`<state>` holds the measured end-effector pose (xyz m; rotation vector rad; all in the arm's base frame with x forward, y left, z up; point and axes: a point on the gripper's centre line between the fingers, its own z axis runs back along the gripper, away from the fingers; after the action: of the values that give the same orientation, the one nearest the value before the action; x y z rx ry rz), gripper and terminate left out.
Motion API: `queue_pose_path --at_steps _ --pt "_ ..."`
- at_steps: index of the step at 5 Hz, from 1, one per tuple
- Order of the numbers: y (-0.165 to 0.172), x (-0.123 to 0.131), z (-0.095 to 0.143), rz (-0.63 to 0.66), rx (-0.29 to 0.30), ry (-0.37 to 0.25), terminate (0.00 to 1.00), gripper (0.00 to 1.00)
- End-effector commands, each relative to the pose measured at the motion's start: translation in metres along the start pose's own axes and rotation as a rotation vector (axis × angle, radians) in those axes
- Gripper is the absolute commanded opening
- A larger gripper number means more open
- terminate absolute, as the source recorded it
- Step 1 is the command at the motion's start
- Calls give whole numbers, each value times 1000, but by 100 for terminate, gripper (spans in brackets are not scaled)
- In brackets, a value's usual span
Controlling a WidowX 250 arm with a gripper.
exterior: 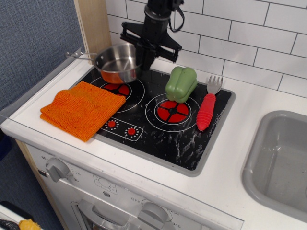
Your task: Grabbing the silver bowl on the bottom right and putting it on the top left of the stove
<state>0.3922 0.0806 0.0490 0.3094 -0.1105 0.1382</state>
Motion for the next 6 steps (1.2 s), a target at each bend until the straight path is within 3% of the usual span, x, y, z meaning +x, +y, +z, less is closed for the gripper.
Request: queue_pose_path --at_steps 1,2,4,5,6 --pt "8 1 -1 12 4 -9 0 0" --pt "14 2 0 21 1 -22 0 100" --pt "40 0 44 19 -38 -180 0 100" --pt "55 -9 64 -19 -109 -234 0 100" --pt "52 -21 63 -77 -208 -209 0 100"
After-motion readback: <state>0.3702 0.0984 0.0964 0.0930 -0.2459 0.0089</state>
